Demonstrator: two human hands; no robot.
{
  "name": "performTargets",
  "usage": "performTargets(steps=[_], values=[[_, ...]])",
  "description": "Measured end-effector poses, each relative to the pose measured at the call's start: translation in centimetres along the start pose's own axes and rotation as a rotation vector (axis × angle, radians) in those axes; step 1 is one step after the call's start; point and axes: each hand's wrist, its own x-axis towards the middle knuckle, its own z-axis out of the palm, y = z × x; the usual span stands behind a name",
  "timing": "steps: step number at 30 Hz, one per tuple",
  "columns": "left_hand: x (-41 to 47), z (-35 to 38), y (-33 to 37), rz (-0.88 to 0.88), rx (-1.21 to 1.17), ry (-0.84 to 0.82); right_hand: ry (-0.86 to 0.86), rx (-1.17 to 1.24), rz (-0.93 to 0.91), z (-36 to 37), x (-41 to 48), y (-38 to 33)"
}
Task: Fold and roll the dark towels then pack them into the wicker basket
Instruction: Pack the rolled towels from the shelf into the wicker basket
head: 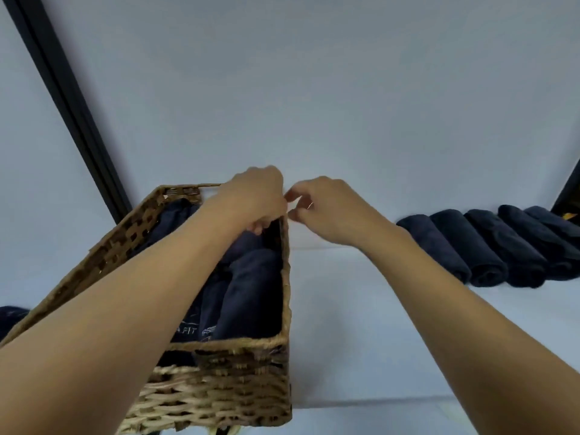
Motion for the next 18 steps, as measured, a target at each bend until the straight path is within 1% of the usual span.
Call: performTargets(steps=[1, 2, 4, 6, 9, 13, 16, 18], values=[[1.2, 0.0, 2.4, 0.031, -0.063, 0.034, 0.086, 0.042, 0.077, -1.2, 0.4, 2.2], [2.2, 0.3, 5.0, 0.05, -0.129, 0.01, 0.151, 0.06, 0.153, -2.2, 0.8, 4.7], [4.3, 2.2, 10.0, 0.08, -0.258, -0.111, 0.225, 0.051, 0.296, -3.5, 1.6, 9.6], [5.9, 5.2, 14.1, 0.101, -0.375, -0.2, 0.239, 0.031, 0.424, -4.1, 1.8, 14.2], [8.1, 10.5, 18.0, 0.054, -0.523, -0.278, 0.198, -0.02, 0.571, -3.9, 0.5, 19.9], [10.0, 16.8, 20.8, -0.044, -0.681, -0.404, 0.099, -0.109, 0.671, -2.0, -1.3, 25.4], [10.8, 20.2, 22.4, -0.099, -0.723, -0.423, -0.041, -0.173, 0.791, -0.1, -1.8, 28.0], [11.2, 21.7, 23.0, -0.113, -0.742, -0.4, -0.073, -0.187, 0.824, 0.7, -1.9, 28.7]])
